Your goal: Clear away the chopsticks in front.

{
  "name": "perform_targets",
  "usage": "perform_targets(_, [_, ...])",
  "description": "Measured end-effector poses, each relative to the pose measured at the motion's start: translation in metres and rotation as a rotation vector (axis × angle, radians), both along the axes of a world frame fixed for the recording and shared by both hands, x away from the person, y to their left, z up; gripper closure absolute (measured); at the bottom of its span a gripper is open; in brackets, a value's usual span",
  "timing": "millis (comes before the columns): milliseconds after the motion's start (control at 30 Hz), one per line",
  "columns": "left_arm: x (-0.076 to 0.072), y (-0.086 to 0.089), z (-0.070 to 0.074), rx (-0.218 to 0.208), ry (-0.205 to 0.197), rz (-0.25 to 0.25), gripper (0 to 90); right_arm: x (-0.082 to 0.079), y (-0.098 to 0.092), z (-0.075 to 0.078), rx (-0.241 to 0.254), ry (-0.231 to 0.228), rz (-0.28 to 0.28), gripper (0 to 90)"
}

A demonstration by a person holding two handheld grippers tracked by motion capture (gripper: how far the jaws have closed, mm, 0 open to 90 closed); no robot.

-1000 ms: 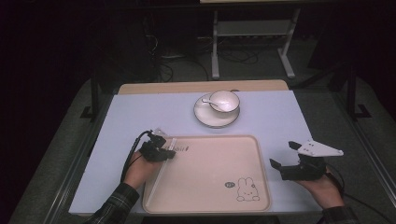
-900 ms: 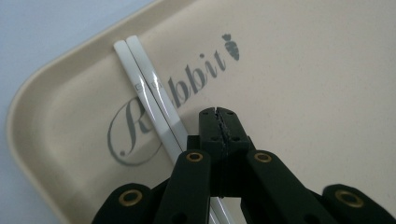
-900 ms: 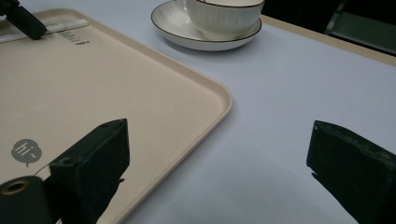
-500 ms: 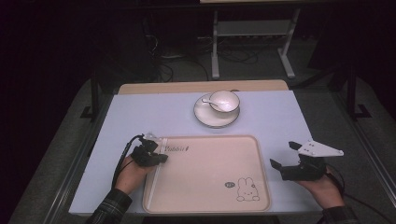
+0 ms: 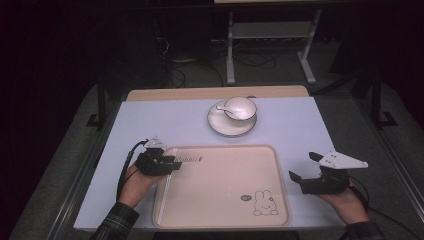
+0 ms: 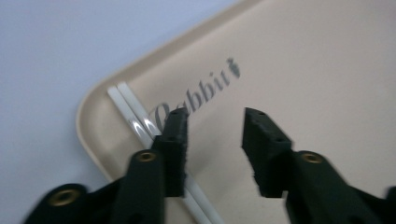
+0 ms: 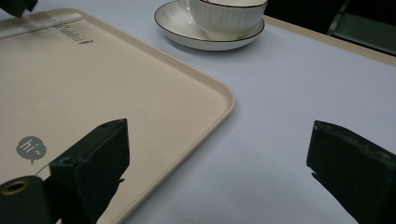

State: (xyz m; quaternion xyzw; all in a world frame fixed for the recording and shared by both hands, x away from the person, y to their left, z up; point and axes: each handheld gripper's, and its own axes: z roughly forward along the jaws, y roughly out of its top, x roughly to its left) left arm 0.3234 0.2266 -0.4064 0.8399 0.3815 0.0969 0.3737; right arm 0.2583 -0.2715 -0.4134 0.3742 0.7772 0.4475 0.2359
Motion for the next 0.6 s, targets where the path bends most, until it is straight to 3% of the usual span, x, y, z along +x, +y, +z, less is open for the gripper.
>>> perform_targets(67, [-0.004,0.005,0.004,-0.031,-0.034,-0.005,45.1,0.000,0.001,0.001,-0.004,0.000,-0.001,5.3])
perform_targets(267, [-0.014,0.017,0.011,-0.063,-0.098,-0.019,25.3,-0.001,0.003,0.001,-0.013,-0.007,0.003,5.2])
perform_targets(600, [-0.035,0.048,0.013,-0.095,-0.189,0.022,11.7,-0.003,0.000,0.002,0.002,-0.013,0.002,5.2])
